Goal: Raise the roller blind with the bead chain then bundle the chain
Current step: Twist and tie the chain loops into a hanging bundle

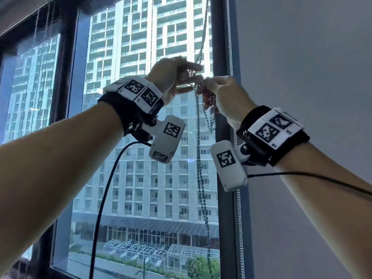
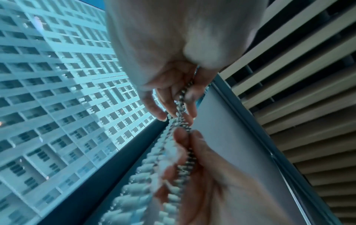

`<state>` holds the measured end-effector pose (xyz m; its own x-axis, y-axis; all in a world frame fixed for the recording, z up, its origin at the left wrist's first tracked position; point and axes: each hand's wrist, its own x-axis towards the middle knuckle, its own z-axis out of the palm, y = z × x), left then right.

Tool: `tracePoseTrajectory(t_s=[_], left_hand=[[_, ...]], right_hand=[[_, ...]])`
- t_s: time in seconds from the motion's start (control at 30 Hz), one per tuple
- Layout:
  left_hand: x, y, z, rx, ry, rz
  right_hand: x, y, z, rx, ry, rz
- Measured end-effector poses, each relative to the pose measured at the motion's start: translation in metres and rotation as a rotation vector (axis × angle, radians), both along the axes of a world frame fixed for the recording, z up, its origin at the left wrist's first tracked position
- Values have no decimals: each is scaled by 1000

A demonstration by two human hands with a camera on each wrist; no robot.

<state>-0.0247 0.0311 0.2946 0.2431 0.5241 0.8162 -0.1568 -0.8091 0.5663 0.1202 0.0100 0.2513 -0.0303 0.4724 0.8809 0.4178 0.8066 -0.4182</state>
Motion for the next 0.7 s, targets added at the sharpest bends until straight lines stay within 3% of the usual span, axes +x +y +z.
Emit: tracePoseTrajectory(t_s=[0.17,0.43,0.57,0.7], left_hand=[[-3,10,-4,-10,75,183],[-3,11,-9,-133,35,166],[0,8,-8,-154,-2,122],[-2,3,-1,-176,-159,3]], right_hand=[[6,-5,2,193,39,-12],[13,1,-9,327,180,-41],[13,-2,-17,253,317,155],[12,-8,-8,101,273,371]])
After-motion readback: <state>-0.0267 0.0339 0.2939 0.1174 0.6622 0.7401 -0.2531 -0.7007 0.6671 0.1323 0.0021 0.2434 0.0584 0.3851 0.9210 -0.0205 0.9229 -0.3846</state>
